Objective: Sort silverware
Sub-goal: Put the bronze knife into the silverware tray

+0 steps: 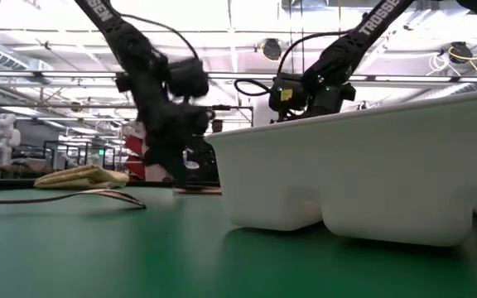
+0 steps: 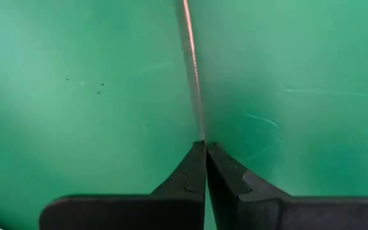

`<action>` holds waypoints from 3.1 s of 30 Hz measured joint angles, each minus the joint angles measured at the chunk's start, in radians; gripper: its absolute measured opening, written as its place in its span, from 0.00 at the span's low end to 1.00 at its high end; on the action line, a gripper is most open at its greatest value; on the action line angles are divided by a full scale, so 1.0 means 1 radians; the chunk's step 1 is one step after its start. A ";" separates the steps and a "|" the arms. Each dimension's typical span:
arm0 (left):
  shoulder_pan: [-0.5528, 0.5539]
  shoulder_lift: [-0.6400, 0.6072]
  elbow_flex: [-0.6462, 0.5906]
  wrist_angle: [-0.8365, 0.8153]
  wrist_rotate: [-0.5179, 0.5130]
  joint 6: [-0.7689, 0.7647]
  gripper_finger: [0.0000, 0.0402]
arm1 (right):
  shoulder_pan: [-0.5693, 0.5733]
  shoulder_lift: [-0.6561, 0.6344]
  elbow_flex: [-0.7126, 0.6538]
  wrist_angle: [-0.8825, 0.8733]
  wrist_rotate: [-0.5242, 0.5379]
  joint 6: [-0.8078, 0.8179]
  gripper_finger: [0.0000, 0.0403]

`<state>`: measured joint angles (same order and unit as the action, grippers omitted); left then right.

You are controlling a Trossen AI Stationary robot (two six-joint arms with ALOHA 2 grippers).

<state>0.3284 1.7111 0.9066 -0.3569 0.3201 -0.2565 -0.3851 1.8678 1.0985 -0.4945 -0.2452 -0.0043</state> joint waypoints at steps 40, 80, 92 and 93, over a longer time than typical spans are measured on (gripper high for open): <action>-0.019 0.183 0.070 0.202 -0.262 0.558 0.33 | 0.074 -0.007 0.003 -0.035 0.082 -0.032 0.00; -0.021 -0.202 0.063 0.269 0.026 -0.209 0.03 | 0.045 -0.628 0.003 -0.118 0.420 0.490 0.32; -0.468 -0.161 0.065 0.596 -0.521 -0.751 0.03 | 0.045 -0.903 0.003 -0.195 0.483 0.405 0.32; -0.496 -0.142 0.065 0.613 -0.550 -0.782 0.03 | 0.045 -0.917 0.003 -0.201 0.483 0.404 0.32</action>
<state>-0.1679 1.5687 0.9718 0.2561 -0.2301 -1.0388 -0.3405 0.9503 1.1015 -0.6951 0.2382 0.3996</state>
